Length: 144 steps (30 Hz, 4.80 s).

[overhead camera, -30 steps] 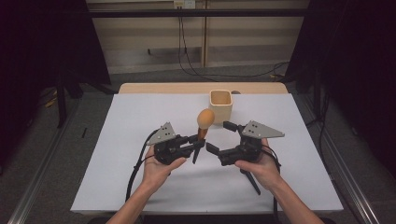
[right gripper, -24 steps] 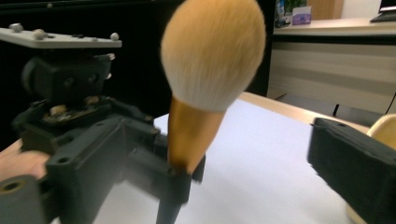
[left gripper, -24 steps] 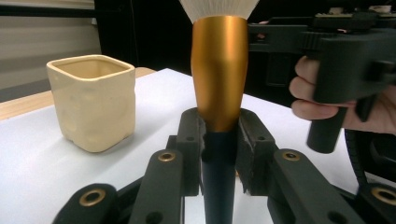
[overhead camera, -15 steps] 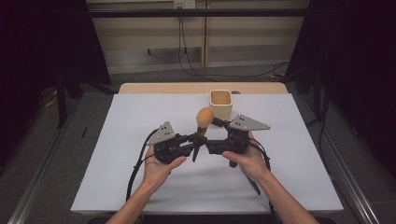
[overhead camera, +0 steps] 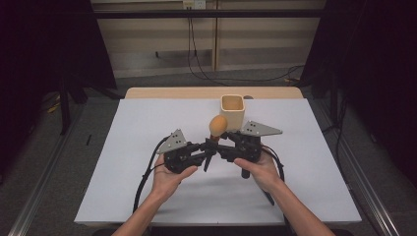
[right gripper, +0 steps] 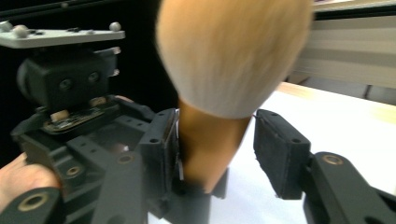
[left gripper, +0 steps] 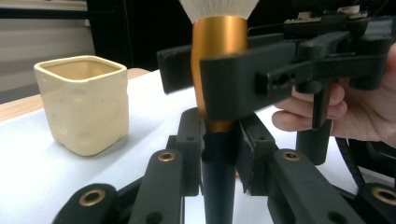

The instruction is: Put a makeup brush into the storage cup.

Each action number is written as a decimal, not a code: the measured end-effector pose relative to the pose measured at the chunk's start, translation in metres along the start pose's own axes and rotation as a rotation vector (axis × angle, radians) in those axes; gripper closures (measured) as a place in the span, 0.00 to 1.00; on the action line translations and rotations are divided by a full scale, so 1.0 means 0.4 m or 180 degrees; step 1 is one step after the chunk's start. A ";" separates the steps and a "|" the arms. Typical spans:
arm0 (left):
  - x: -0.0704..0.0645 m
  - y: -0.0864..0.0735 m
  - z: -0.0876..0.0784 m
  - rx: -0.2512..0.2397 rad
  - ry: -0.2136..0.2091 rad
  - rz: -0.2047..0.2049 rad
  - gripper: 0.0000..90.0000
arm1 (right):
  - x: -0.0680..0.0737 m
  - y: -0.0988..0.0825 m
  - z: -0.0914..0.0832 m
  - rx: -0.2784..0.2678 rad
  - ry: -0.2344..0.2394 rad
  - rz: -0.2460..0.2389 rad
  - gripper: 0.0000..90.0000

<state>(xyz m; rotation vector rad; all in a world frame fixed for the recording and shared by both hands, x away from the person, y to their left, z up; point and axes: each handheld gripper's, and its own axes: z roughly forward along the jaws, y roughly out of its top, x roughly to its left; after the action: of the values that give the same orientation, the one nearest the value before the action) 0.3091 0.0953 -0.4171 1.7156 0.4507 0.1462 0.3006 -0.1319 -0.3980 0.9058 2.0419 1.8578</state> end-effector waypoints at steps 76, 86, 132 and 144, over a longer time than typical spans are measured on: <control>0.015 -0.067 -0.212 0.0180 0.0682 -0.0221 0.03 | -0.083 0.035 -0.053 0.0025 -0.0377 -0.0291 0.70; 0.023 -0.125 -0.296 0.0130 0.1174 -0.0247 0.03 | -0.131 0.097 -0.070 -0.0004 -0.0633 -0.0355 0.70; 0.013 -0.168 -0.379 0.0116 0.1347 -0.0106 0.03 | -0.303 0.300 0.031 -0.0179 -0.1188 -0.0463 0.70; 0.012 -0.167 -0.380 0.0109 0.1378 -0.0086 0.03 | -0.327 0.273 0.048 -0.0081 -0.1292 -0.0452 0.70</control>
<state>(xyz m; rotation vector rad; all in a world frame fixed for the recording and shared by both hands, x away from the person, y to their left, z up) 0.2468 0.2452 -0.4523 1.7100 0.7975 0.4981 0.4441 -0.1922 -0.3265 1.0055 1.7794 1.4793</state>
